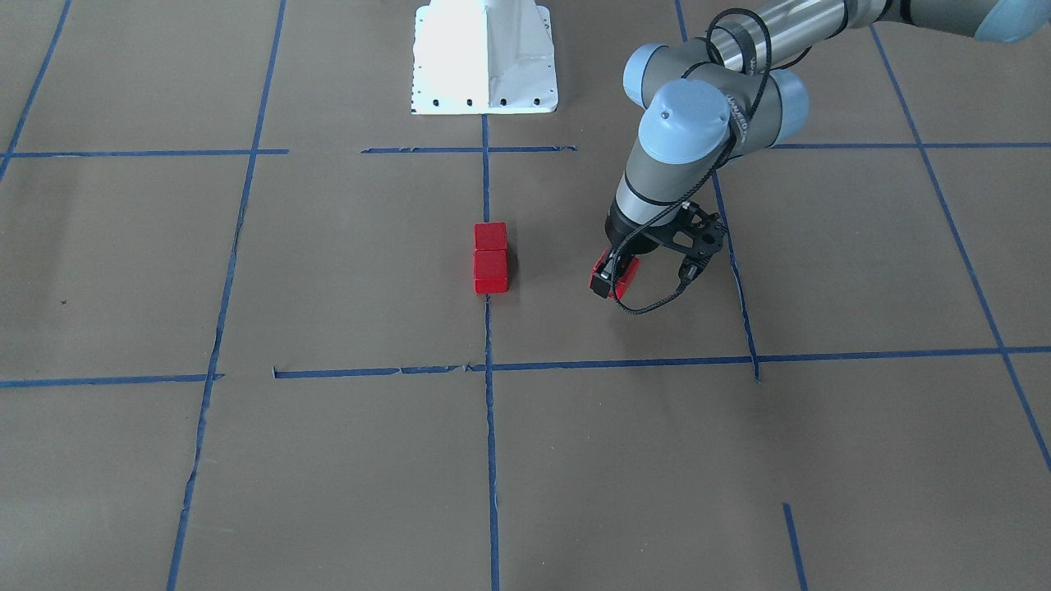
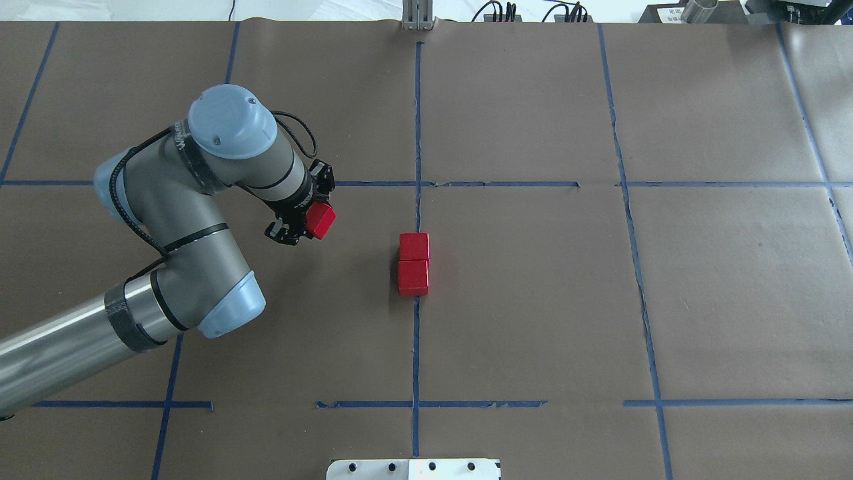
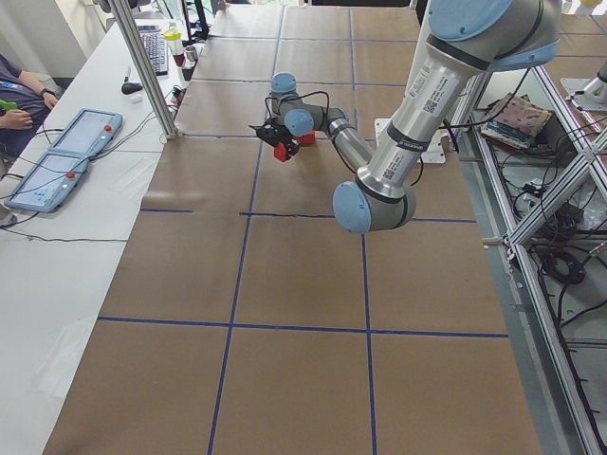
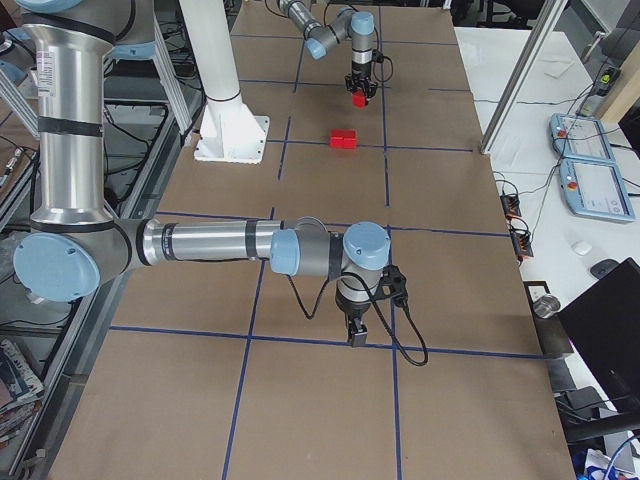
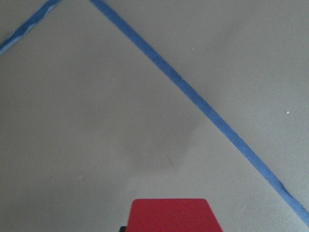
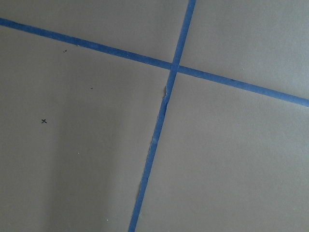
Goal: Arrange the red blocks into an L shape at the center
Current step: 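Carry the cube with the left gripper to the side of the pair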
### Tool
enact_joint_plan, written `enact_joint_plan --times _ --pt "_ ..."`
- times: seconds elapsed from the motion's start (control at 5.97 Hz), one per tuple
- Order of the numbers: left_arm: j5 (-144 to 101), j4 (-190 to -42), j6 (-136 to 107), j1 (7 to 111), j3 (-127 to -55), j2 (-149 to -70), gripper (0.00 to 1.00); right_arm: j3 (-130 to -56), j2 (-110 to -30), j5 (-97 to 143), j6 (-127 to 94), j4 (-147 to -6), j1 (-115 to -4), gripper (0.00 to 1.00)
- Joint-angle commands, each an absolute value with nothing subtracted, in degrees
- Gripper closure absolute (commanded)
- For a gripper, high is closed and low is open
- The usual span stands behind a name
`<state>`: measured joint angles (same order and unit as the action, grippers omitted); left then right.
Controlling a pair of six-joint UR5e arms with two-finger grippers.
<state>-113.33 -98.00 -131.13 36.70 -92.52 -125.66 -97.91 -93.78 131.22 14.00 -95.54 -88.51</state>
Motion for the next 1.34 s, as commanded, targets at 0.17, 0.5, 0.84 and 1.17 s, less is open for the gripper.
enact_joint_plan --times 0.17,0.5,0.84,1.17 --pt "-110.3 -97.9 -157.5 32.5 -85.6 -131.8 0.9 -97.9 -93.8 131.2 14.1 -95.5 -88.5 0.0" --pt "-109.2 -98.7 -159.1 31.8 -83.1 -133.9 0.9 -97.9 -93.8 131.2 14.1 -95.4 -88.5 0.0" --pt "-109.2 -98.7 -159.3 30.8 -82.7 -134.7 0.89 -97.9 -93.8 131.1 14.1 -95.5 -88.5 0.0" --pt "-109.1 -98.7 -159.3 30.0 -81.8 -135.3 0.85 -97.9 -93.8 131.1 14.1 -95.5 -88.5 0.0"
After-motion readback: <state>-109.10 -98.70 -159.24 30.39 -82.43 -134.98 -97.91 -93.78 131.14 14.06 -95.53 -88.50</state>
